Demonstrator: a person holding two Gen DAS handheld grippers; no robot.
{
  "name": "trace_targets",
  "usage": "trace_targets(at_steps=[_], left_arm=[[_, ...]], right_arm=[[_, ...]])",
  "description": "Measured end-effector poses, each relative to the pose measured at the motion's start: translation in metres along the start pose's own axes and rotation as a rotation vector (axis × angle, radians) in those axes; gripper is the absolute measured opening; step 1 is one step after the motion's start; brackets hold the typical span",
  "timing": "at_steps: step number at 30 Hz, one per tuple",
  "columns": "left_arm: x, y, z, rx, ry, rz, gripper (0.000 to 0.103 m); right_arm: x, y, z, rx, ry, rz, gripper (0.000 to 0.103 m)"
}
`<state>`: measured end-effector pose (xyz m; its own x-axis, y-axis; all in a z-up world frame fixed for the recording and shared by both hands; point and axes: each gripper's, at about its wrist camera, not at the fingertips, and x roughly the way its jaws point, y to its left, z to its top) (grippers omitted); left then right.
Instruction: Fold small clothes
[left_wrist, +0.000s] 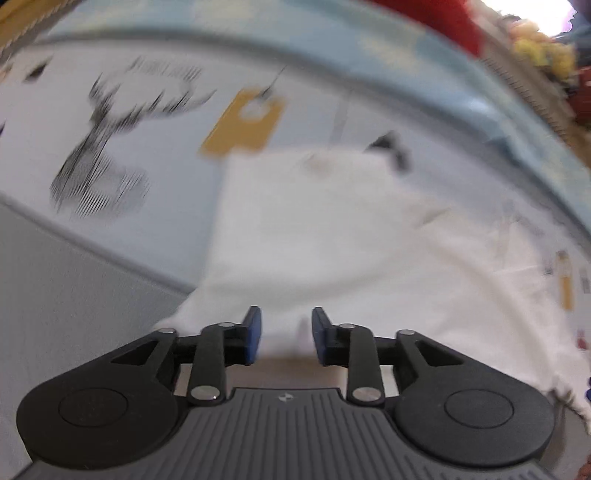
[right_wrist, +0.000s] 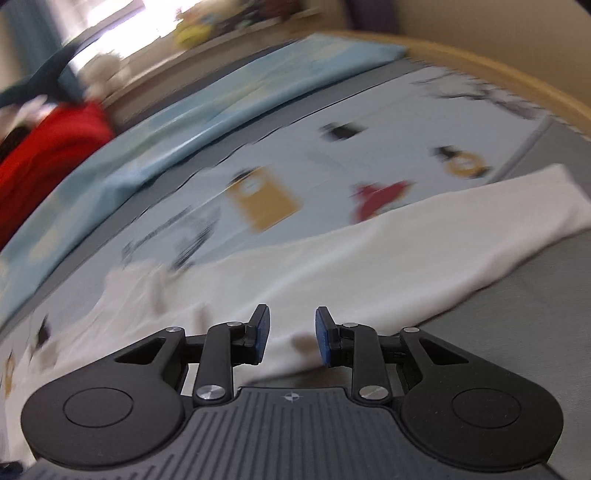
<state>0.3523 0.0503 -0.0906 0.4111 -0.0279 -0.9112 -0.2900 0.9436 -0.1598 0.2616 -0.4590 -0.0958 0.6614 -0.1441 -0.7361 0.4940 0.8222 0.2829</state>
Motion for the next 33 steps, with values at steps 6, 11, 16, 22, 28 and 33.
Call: trace_targets(at_steps=[6, 11, 16, 22, 28, 33], left_arm=[[-0.01, -0.046, -0.007, 0.124, -0.033, -0.065, 0.039], [-0.002, -0.059, -0.014, 0.158, -0.014, -0.061, 0.039], [-0.002, -0.05, -0.011, 0.146, -0.019, -0.054, 0.039], [-0.011, -0.033, -0.006, 0.134, -0.028, -0.057, 0.039], [-0.019, -0.007, 0.007, 0.08, -0.051, -0.036, 0.039], [-0.026, 0.013, 0.013, 0.032, -0.067, -0.025, 0.039]], right_arm=[[-0.01, -0.09, 0.022, 0.226, -0.078, -0.138, 0.036], [-0.006, -0.166, 0.028, 0.45, -0.069, -0.203, 0.036], [0.005, -0.203, 0.031, 0.599, -0.073, -0.172, 0.037], [0.014, -0.188, 0.03, 0.621, -0.119, -0.154, 0.002], [-0.013, -0.117, 0.049, 0.418, -0.298, -0.23, 0.002], [-0.048, 0.037, 0.032, -0.033, -0.425, -0.008, 0.002]])
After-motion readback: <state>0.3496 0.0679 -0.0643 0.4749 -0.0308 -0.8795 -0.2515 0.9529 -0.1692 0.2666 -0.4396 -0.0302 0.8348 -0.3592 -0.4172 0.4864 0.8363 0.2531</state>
